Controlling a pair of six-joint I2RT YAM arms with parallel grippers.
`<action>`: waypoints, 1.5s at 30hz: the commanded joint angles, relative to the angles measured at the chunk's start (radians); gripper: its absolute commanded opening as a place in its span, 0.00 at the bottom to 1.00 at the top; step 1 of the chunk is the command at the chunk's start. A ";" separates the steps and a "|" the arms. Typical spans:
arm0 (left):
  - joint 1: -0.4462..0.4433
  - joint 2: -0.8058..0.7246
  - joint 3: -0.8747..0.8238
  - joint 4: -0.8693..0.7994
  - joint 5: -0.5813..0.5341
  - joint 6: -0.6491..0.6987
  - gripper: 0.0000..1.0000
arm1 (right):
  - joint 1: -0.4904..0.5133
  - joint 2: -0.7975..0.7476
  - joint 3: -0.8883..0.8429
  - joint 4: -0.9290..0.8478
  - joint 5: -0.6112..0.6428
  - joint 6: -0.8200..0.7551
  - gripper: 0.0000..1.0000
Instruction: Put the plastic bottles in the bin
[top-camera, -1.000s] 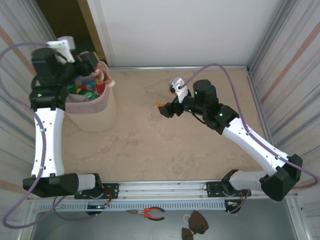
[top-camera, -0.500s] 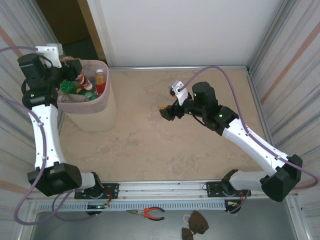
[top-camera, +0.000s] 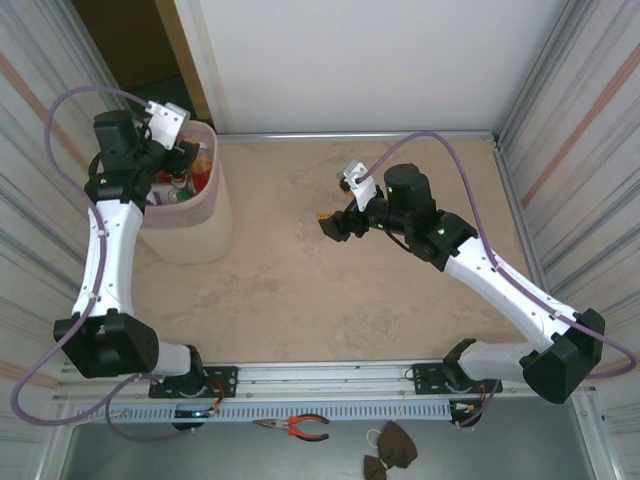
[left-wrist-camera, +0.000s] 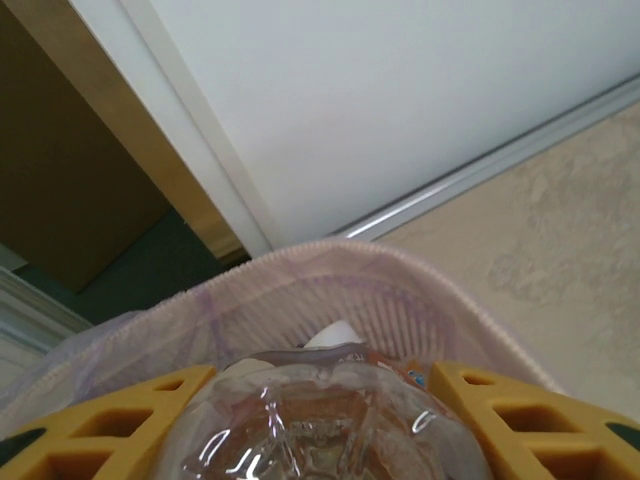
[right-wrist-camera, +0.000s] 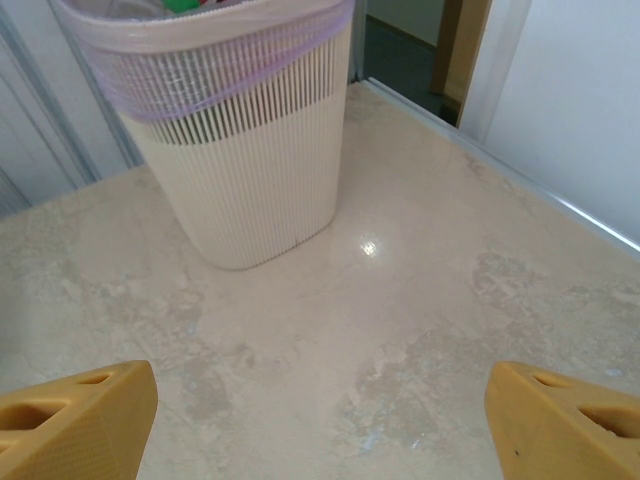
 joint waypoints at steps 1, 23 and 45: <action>0.000 -0.004 0.002 -0.105 -0.127 0.086 0.44 | 0.007 0.006 0.006 -0.008 -0.013 -0.010 0.84; -0.011 0.020 0.105 -0.249 0.068 0.051 0.89 | 0.006 0.024 0.012 -0.004 -0.013 -0.019 0.85; -0.042 0.187 0.249 -0.307 0.082 -0.089 0.34 | 0.007 0.007 0.014 -0.014 -0.005 -0.031 0.85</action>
